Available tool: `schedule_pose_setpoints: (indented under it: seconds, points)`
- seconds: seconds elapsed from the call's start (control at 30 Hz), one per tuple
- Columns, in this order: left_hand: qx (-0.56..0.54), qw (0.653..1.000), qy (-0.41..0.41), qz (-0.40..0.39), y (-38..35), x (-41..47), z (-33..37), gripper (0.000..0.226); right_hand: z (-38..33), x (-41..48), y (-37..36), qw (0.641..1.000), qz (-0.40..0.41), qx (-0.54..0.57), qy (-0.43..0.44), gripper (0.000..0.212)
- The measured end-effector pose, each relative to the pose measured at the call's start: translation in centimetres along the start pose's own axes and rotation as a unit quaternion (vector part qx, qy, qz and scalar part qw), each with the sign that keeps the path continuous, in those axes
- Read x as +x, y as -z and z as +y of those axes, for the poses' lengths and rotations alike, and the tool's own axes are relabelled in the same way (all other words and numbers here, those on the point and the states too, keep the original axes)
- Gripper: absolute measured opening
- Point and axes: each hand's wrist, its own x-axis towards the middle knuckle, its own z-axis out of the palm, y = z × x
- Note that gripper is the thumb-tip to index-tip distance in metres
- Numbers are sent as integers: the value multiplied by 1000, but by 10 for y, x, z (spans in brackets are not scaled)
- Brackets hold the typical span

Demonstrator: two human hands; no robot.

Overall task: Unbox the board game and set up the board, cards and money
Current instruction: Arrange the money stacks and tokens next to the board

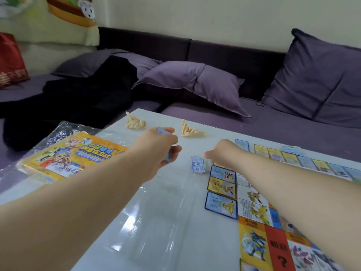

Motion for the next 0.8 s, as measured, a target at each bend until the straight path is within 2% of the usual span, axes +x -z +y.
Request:
schedule_pose_setpoints:
  seconds: [0.13,0.2,0.3,0.4,0.5,0.67,0.8]
  points:
    - [-36,999,29,-8,-17,-25,5,23,1,-42,28,989,35,96,107,33]
    - [-49,998,44,-26,-28,-46,7,25,3,-86,47,974,20,115,196,51]
    - [-38,996,60,-60,-47,-83,2,28,15,-149,66,953,3,-36,302,97]
    - [-7,989,65,-135,-68,-126,-11,23,31,-196,74,947,-4,-94,306,114]
    - [43,980,72,-181,-91,-165,-22,21,48,-233,81,951,21,-87,295,115]
    - [39,966,103,-234,-128,-216,-34,21,90,-286,97,957,71,-64,275,95]
    - [74,949,92,-293,-157,-255,-37,17,128,-326,116,951,166,-57,256,83]
